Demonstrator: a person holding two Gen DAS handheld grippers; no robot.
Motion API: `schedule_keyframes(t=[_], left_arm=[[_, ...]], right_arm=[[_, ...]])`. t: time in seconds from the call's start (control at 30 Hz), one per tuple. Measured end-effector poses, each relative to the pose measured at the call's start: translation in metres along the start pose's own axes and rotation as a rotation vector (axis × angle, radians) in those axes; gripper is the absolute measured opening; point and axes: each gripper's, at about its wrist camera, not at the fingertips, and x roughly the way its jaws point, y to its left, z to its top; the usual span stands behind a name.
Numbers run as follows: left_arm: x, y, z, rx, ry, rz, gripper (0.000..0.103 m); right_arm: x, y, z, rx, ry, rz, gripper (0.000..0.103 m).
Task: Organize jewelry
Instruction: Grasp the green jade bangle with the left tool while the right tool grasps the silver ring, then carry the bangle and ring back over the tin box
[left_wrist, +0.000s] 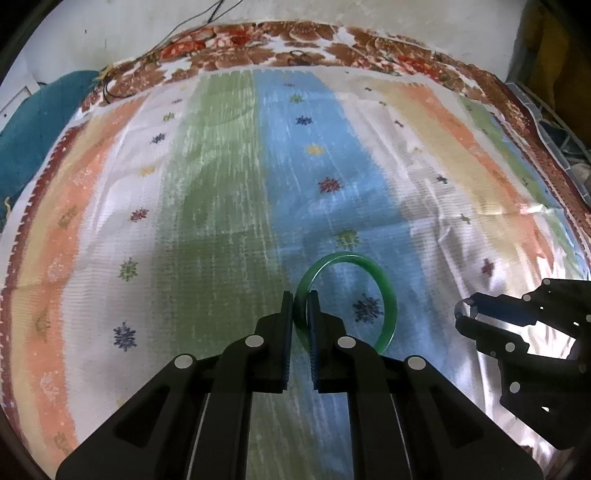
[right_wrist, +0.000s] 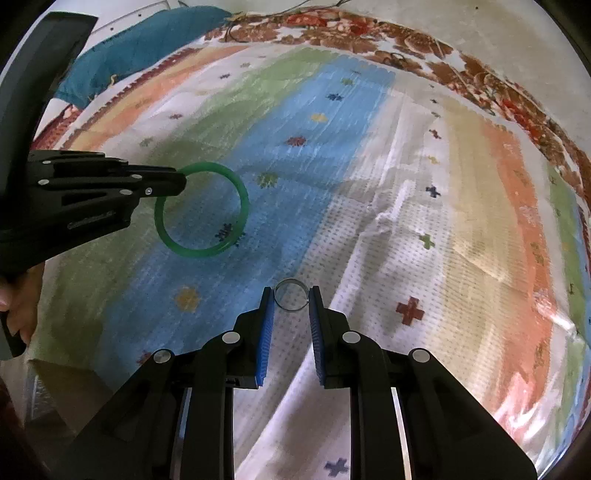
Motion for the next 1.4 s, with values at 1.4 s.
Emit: schedule_keyframes(t=[1.4], left_arm=[[-0.127,-0.031,-0.050,0.007,-0.091,-0.017,0.008]], right_arm=[[-0.106,0.025,-0.038,0.107,-0.112,0.071,0.020]])
